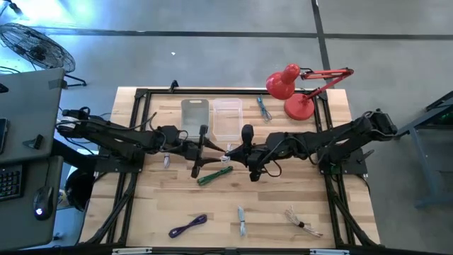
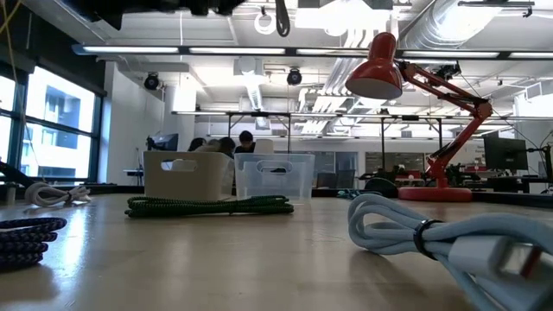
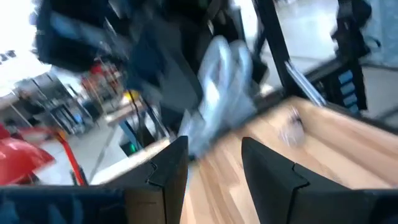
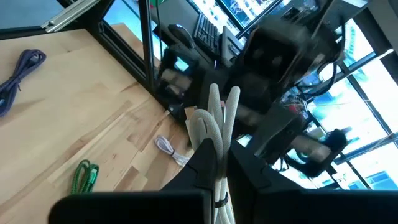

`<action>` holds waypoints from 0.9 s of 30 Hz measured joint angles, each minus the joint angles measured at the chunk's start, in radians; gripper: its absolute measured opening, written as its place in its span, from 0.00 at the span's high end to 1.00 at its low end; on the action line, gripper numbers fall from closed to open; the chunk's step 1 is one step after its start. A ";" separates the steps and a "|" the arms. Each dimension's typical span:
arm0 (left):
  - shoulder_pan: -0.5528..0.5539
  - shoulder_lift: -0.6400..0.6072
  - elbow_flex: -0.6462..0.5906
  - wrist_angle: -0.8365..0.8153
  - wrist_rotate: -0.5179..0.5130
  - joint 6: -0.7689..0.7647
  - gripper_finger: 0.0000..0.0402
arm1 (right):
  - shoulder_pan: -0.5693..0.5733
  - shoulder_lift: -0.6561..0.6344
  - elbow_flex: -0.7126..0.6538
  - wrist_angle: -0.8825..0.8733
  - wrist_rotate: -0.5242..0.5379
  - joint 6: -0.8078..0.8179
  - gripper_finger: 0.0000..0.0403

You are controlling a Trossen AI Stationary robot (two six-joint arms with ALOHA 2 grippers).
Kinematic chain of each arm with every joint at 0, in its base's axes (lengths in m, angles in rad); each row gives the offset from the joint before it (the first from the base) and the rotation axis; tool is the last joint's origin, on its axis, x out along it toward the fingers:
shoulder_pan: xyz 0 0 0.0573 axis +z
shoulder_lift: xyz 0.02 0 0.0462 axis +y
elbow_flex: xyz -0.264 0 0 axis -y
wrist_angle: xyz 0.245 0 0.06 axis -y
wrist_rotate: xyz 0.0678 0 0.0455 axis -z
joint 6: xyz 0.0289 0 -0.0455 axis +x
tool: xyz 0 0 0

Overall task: Pick & Place USB Port
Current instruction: Put the top right white charger cable into the gray bin

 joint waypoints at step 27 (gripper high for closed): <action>0.039 0.088 0.006 0.099 -0.015 -0.004 0.63 | 0.000 0.010 -0.002 0.030 -0.085 0.011 0.97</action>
